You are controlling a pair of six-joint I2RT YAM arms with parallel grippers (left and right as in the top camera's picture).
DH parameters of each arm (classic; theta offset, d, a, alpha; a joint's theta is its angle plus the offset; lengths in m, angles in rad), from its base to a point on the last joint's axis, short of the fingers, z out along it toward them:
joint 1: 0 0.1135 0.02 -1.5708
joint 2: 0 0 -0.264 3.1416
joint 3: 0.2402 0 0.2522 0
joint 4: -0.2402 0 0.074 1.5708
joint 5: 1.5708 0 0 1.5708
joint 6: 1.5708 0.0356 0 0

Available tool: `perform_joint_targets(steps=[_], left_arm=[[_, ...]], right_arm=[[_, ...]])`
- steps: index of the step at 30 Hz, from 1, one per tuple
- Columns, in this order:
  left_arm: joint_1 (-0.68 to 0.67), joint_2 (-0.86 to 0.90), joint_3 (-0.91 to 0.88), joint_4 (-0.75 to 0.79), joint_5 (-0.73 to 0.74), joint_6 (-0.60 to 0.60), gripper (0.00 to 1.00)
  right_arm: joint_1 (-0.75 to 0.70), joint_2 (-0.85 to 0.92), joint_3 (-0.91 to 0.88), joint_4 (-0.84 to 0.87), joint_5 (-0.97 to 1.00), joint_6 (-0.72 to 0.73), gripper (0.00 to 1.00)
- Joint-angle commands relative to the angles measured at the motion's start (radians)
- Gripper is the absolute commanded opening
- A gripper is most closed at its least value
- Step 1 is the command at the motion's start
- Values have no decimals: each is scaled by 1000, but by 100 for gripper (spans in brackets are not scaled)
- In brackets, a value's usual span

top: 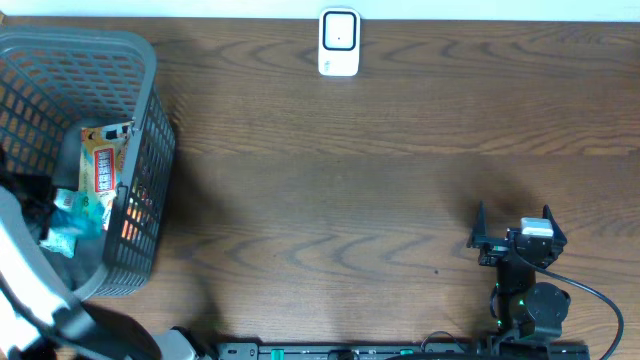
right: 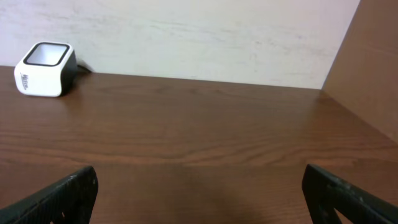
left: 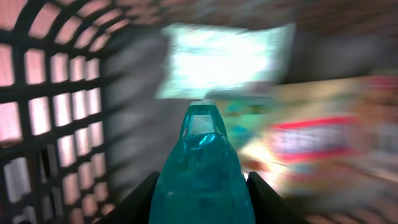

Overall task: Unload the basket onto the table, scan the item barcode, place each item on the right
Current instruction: 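Reach the left gripper into the basket and grasp the blue bottle, then carry the blue bottle with the left gripper toward the white scanner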

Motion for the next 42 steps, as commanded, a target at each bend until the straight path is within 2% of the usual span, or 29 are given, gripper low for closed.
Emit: perform_joint_targets(steps=[1,7,15,22,29,36,42], left_arm=[[3,-132,103,35,178,12,36],[3,-322,122,191,434,-17,36],[-46,-493,122,249,632,-133,36],[-230,-533,122,293,634,-158,36],[-518,-482,112,292,613,-140,36],[-852,-325,107,285,500,-83,36],[-1070,-133,107,306,415,-44,36]], right_arm=[[-7,-3,-2,-3,5,-11,99],[-7,-3,-2,-3,5,-11,99],[-7,-3,-2,-3,5,-11,99],[-7,-3,-2,-3,5,-11,99],[-7,-3,-2,-3,5,-11,99],[-7,-3,-2,-3,5,-11,99],[-7,-3,-2,-3,5,-11,99]])
